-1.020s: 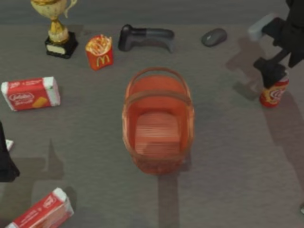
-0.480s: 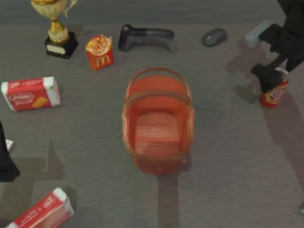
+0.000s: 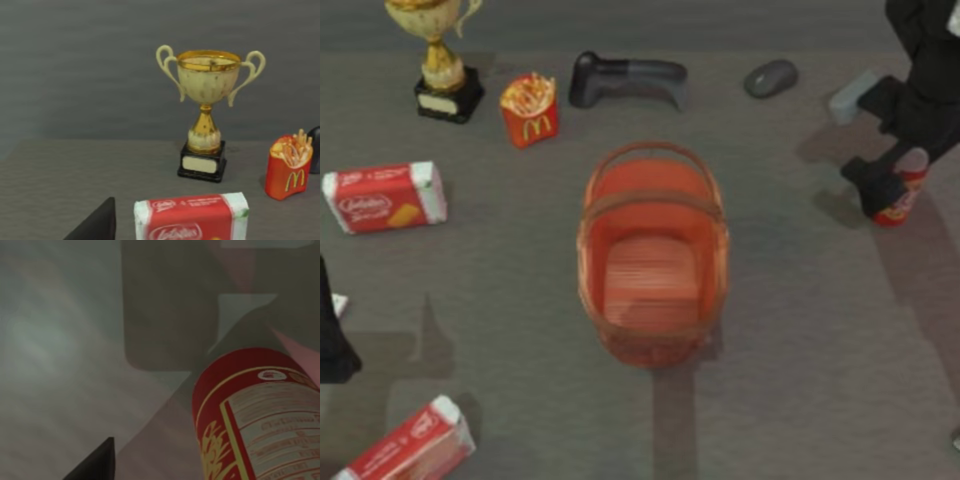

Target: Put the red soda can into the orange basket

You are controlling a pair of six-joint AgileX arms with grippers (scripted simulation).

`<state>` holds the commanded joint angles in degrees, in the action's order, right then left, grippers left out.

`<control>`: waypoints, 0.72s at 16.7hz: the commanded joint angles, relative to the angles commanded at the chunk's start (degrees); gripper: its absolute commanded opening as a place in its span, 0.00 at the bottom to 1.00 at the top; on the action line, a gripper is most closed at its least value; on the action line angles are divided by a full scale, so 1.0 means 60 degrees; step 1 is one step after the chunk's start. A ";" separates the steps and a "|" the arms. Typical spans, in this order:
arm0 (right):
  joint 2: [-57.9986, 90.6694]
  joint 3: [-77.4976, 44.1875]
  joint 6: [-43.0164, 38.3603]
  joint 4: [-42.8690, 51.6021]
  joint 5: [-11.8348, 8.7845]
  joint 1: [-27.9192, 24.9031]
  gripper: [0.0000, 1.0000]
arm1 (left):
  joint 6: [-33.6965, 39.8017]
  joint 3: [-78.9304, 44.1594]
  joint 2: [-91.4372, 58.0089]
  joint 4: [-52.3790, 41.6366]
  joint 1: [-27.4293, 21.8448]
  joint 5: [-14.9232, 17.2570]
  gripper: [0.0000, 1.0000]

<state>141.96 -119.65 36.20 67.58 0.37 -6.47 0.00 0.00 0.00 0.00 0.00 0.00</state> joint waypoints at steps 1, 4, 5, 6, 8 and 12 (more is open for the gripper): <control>0.0000 0.0000 0.0000 0.0000 0.0000 0.0000 0.92 | 0.0000 0.0000 0.0000 0.0000 0.0000 0.0000 1.00; 0.0000 0.0000 0.0000 0.0000 0.0000 0.0000 0.70 | 0.0000 0.0000 0.0000 0.0000 0.0000 0.0000 1.00; 0.0000 0.0000 0.0000 0.0000 0.0000 0.0000 0.62 | 0.0000 0.0000 0.0000 0.0000 0.0000 0.0000 1.00; 0.0000 0.0000 0.0000 0.0000 0.0000 0.0000 0.55 | 0.0000 0.0000 0.0000 0.0000 0.0000 0.0000 1.00; 0.0000 0.0000 0.0000 0.0000 0.0000 0.0000 0.40 | 0.0000 0.0000 0.0000 0.0000 0.0000 0.0000 1.00; 0.0000 0.0000 0.0000 0.0000 0.0000 0.0000 0.10 | 0.0000 0.0000 0.0000 0.0000 0.0000 0.0000 1.00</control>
<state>141.96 -119.65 36.20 67.58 0.37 -6.47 0.00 0.00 0.00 0.00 0.00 0.00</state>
